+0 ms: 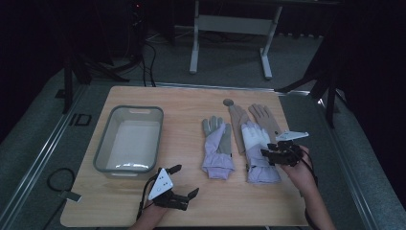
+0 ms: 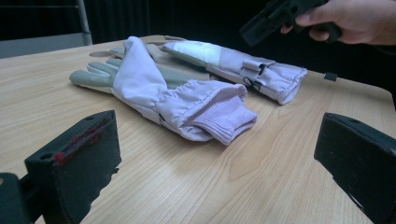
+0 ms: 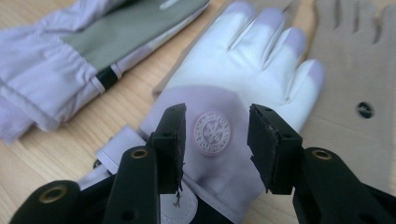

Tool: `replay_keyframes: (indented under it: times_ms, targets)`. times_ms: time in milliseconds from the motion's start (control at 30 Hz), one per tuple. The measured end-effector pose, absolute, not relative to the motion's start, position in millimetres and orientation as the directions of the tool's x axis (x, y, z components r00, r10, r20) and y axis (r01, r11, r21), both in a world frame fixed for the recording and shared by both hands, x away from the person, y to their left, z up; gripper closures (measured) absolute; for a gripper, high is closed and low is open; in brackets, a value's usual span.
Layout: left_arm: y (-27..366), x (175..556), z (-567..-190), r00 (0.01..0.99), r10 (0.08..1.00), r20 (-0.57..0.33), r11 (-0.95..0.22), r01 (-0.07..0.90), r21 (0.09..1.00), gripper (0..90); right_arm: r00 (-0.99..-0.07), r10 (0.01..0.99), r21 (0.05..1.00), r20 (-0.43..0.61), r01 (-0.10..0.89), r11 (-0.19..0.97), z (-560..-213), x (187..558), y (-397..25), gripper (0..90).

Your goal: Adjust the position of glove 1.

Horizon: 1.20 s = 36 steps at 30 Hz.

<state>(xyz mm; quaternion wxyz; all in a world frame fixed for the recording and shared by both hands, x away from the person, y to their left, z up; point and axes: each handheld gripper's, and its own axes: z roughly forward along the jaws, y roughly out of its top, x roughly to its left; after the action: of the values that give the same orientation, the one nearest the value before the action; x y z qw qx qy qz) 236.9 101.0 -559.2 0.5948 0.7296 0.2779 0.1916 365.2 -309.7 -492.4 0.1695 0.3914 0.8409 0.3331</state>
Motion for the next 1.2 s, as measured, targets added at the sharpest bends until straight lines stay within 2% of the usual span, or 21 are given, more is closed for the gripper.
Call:
replay_keyframes:
  times_ms: [333, 533, 800, 1000, 1200]
  targets:
    - [101.1, 237.0, -559.2, 0.773, 0.632, -0.052, -0.138, 0.179, 0.974, 0.4, -0.646, 0.763, 0.632, 0.007, 0.594, 0.498, -521.0, 386.5, -305.8, 48.6]
    - [100.8, 236.8, -559.2, 0.773, 0.633, -0.048, -0.143, 0.177, 0.974, 0.4, -0.653, 0.756, 0.647, 0.039, 0.593, 0.479, -531.3, 384.6, -308.0, 61.9]
    - [100.9, 237.0, -559.2, 0.771, 0.634, -0.051, -0.141, 0.180, 0.974, 0.4, -0.599, 0.800, 0.661, 0.031, 0.613, 0.433, -529.8, 375.2, -300.8, 76.2]
    - [101.0, 236.6, -559.2, 0.771, 0.636, -0.049, -0.141, 0.178, 0.974, 0.4, -0.560, 0.826, 0.668, 0.063, 0.638, 0.383, -519.2, 371.9, -302.7, 79.0]
    - [100.9, 236.8, -559.2, 0.770, 0.637, -0.051, -0.138, 0.179, 0.974, 0.4, -0.559, 0.826, 0.693, 0.071, 0.624, 0.362, -498.9, 366.3, -305.1, 79.4]
